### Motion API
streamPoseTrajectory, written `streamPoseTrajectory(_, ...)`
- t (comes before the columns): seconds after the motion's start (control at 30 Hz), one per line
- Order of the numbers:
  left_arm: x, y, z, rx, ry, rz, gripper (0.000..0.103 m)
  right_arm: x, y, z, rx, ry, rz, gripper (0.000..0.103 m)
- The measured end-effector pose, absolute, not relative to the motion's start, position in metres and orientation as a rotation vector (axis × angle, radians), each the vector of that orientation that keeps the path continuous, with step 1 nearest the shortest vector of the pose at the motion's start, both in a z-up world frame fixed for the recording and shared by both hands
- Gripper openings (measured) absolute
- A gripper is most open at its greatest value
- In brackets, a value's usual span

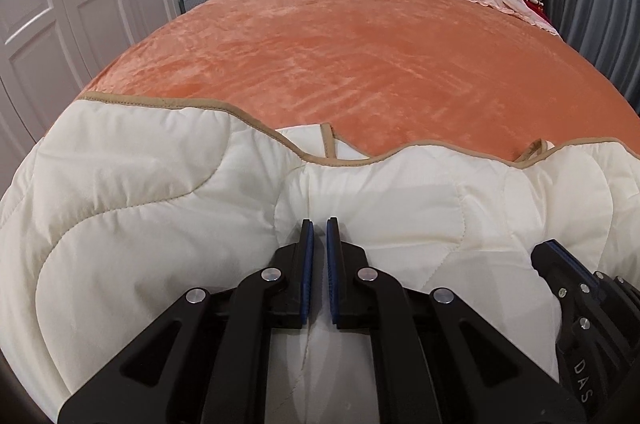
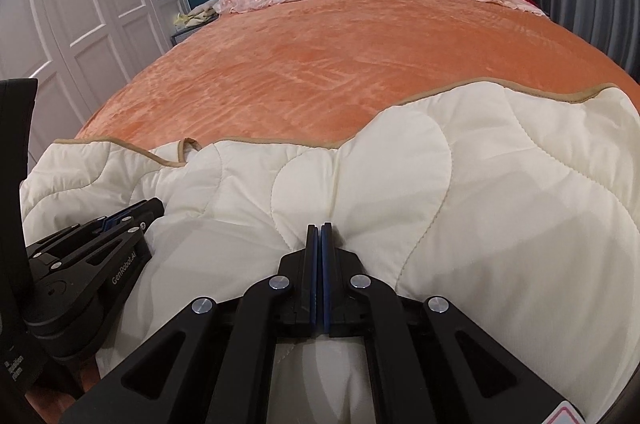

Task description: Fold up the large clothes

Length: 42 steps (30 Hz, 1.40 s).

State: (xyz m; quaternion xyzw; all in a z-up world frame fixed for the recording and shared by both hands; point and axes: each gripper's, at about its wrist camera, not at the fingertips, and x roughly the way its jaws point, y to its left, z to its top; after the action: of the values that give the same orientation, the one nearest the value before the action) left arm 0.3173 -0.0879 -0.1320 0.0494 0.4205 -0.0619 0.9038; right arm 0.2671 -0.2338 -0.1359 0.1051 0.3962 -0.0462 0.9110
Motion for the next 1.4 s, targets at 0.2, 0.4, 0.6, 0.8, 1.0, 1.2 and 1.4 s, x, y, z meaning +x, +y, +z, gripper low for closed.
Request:
streamPoseTrajectory(0.2,0.317,-0.091,-0.134,0.115,0.867,-0.118,0.005,0.269,-0.232,-0.136,0.198,0.814,-0.109,0.0)
streamPoseTrajectory(0.4,0.314,-0.069,-0.109,0.037,0.915,-0.168,0.009,0.257,-0.239,-0.111,0.226,0.809,-0.096,0.001)
streamPoseTrajectory(0.6,0.262,-0.011,-0.08,-0.014,0.907,-0.177,0.009,0.181,-0.237,-0.066,0.134,0.706,-0.052,0.008)
streamPoseTrajectory(0.8,0.208,-0.012,-0.084,-0.078,0.934,-0.24,0.008,0.15,-0.212,-0.082,0.225,0.765,0.033,0.008)
streamPoseTrajectory(1.0,0.205,-0.027,-0.105,-0.017,0.904,-0.214,0.007,0.157,-0.201,-0.115,0.156,0.773,0.006,0.0)
streamPoseTrajectory(1.2,0.207,-0.031,-0.12,0.011,0.842,-0.206,0.007,0.158,-0.208,-0.129,0.173,0.767,0.007,0.0)
streamPoseTrajectory(1.4,0.203,-0.04,-0.125,0.058,0.788,-0.176,0.007,0.155,-0.204,-0.134,0.155,0.761,-0.003,0.0)
